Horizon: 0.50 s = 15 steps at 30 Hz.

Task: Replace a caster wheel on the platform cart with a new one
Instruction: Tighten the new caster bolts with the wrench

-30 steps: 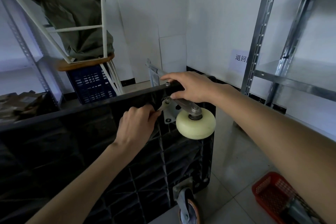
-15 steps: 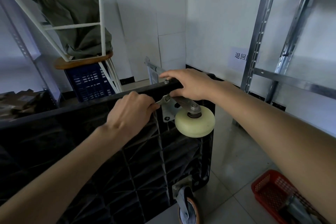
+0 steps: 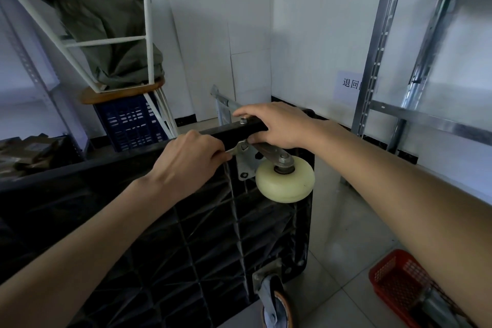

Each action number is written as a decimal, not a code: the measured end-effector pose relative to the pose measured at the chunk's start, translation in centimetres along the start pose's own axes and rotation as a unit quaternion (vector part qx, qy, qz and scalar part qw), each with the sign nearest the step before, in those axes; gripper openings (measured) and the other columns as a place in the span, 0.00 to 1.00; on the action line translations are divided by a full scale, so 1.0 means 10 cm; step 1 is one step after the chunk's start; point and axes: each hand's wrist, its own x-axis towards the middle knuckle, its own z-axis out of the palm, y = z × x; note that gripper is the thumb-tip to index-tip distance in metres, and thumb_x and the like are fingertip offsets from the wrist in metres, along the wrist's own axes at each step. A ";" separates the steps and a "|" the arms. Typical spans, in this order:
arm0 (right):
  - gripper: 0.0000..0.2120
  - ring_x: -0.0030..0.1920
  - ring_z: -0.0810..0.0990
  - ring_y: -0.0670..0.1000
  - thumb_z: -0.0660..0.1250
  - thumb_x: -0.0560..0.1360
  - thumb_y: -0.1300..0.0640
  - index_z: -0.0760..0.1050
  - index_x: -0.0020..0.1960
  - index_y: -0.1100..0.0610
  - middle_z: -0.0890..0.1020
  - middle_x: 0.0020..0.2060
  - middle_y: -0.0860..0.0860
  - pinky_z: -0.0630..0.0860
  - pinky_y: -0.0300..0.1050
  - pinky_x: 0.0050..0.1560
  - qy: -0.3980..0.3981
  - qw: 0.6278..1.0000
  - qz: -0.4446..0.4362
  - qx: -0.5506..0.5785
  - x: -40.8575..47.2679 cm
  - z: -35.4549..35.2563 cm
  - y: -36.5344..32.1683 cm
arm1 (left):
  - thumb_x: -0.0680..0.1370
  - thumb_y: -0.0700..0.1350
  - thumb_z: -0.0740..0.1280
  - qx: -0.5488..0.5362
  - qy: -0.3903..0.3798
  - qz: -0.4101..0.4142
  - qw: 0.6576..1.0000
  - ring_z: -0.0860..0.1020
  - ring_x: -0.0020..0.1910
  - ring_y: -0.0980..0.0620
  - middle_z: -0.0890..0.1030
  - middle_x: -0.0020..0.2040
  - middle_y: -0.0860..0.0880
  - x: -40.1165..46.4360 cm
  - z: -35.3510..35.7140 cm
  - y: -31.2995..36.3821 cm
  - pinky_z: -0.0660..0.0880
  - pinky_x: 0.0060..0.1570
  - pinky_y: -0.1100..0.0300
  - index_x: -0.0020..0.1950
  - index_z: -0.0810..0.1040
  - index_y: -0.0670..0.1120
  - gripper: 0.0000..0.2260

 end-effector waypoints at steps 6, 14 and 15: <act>0.30 0.72 0.70 0.50 0.72 0.77 0.48 0.65 0.76 0.42 0.73 0.71 0.43 0.67 0.50 0.65 -0.005 1.000 -0.001 -0.011 -0.02 -0.02 -0.02 | 0.81 0.54 0.66 -0.044 0.047 -0.043 0.997 0.77 0.32 0.53 0.78 0.33 0.54 -0.13 0.11 0.04 0.78 0.36 0.51 0.44 0.83 0.50 0.11; 0.31 0.72 0.70 0.50 0.72 0.77 0.48 0.65 0.76 0.41 0.74 0.71 0.43 0.68 0.52 0.67 -0.007 1.000 -0.001 -0.009 0.00 0.00 -0.01 | 0.81 0.54 0.66 -0.062 0.093 -0.081 0.990 0.78 0.31 0.52 0.80 0.33 0.54 -0.34 0.37 0.00 0.78 0.33 0.52 0.47 0.83 0.49 0.11; 0.31 0.72 0.70 0.50 0.72 0.77 0.48 0.65 0.76 0.41 0.73 0.71 0.43 0.68 0.53 0.68 -0.007 1.000 -0.001 -0.008 0.00 0.00 -0.01 | 0.81 0.55 0.66 -0.064 0.097 -0.085 0.990 0.78 0.31 0.52 0.80 0.33 0.53 -0.34 0.39 0.00 0.78 0.33 0.51 0.47 0.83 0.49 0.11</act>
